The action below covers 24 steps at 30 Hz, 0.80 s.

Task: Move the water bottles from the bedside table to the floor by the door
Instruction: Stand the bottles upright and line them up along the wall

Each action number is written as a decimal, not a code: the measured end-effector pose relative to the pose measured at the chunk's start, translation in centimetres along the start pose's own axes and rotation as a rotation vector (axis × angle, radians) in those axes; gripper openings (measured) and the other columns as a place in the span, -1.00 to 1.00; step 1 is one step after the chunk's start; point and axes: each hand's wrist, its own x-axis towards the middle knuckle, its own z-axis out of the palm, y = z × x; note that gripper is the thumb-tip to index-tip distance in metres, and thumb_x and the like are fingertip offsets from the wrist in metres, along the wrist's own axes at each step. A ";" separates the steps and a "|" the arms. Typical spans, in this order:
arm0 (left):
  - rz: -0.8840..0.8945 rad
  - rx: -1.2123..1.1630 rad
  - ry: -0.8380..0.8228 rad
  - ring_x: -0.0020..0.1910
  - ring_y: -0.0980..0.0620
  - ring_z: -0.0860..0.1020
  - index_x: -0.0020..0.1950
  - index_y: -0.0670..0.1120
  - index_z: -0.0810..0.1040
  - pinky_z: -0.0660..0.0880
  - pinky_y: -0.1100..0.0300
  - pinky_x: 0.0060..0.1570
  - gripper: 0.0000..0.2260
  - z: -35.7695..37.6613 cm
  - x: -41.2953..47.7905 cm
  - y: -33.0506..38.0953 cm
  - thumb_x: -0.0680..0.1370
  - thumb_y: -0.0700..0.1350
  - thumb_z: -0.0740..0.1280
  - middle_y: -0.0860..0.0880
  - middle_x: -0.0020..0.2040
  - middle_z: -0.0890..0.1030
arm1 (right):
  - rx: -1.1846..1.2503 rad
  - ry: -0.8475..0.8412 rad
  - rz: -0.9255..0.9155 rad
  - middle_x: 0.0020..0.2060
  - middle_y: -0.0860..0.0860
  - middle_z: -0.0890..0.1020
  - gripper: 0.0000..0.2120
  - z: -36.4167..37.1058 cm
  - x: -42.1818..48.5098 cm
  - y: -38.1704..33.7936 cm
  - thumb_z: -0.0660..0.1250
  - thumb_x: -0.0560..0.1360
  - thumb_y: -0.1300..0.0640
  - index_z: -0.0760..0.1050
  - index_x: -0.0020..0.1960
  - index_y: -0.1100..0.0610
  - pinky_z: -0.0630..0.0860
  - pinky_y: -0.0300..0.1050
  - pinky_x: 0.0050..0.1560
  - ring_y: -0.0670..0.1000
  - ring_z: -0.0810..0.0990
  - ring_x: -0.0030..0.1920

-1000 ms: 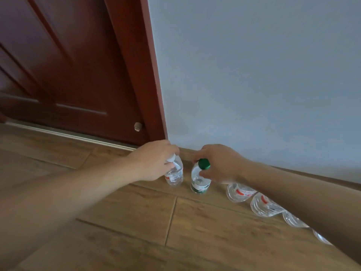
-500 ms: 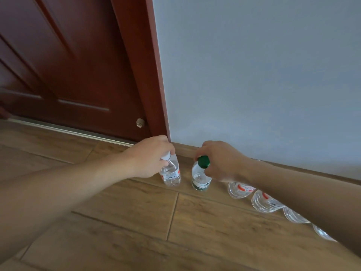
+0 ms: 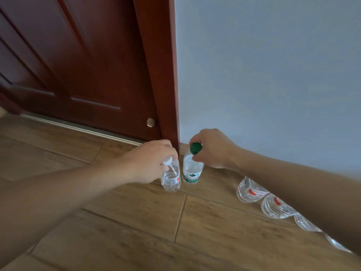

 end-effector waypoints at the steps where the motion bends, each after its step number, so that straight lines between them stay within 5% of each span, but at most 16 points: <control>1: 0.006 -0.003 -0.002 -0.02 0.12 0.49 0.13 0.08 0.58 0.47 0.08 0.05 -0.79 0.0 -0.1 0.0 0.53 -0.16 0.39 0.19 0.07 0.45 | 0.003 0.000 0.001 -0.18 -0.05 0.57 -0.84 0.0 0.3 -0.1 0.43 0.37 0.15 0.63 -0.05 0.06 0.45 -0.16 -0.19 0.00 0.51 -0.11; 4: 0.020 -0.017 -0.004 -0.05 0.15 0.47 0.13 0.09 0.58 0.47 0.10 0.03 -0.78 0.1 -0.6 -0.4 0.53 -0.16 0.38 0.20 0.05 0.45 | 0.007 0.005 0.005 -0.23 -0.08 0.52 -0.92 0.4 1.6 -0.7 0.43 0.38 0.14 0.58 -0.13 0.05 0.35 -0.22 -0.29 -0.02 0.48 -0.16; 19: 0.104 -0.007 -0.050 -0.03 0.11 0.46 0.11 0.10 0.57 0.46 0.09 -0.04 -0.78 0.9 -1.0 -0.7 0.52 -0.17 0.35 0.19 0.02 0.43 | 0.042 0.084 0.076 -0.23 -0.01 0.59 -0.89 1.9 5.3 -1.2 0.42 0.34 0.17 0.62 -0.13 0.10 0.48 -0.12 -0.22 0.03 0.53 -0.15; 24: 0.100 -0.002 -0.063 -0.01 0.08 0.48 0.12 0.09 0.56 0.48 0.01 -0.01 -0.78 0.9 -0.9 -0.5 0.53 -0.16 0.34 0.16 0.04 0.45 | 0.044 0.114 0.102 -0.27 -0.05 0.53 -0.92 2.2 5.7 -0.9 0.43 0.34 0.16 0.55 -0.19 0.04 0.34 -0.17 -0.28 0.04 0.52 -0.16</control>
